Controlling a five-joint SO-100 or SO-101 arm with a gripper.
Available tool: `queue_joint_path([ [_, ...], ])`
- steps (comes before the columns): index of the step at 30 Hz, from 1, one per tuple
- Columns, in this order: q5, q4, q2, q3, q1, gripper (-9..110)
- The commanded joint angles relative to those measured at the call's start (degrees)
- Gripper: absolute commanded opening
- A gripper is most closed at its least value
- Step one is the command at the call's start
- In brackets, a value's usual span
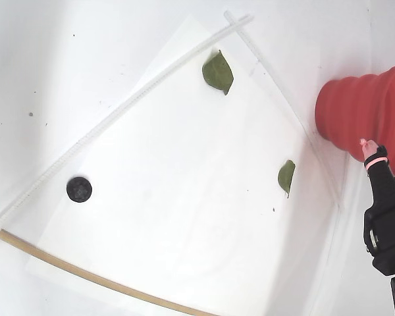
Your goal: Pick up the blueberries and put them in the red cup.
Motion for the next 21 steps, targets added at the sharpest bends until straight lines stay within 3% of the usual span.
queue_joint_path([
  [1,0.7,-0.6,6.2,-6.2,-1.1,11],
  [21,2.6,-1.8,3.2,-11.2,1.8,11],
])
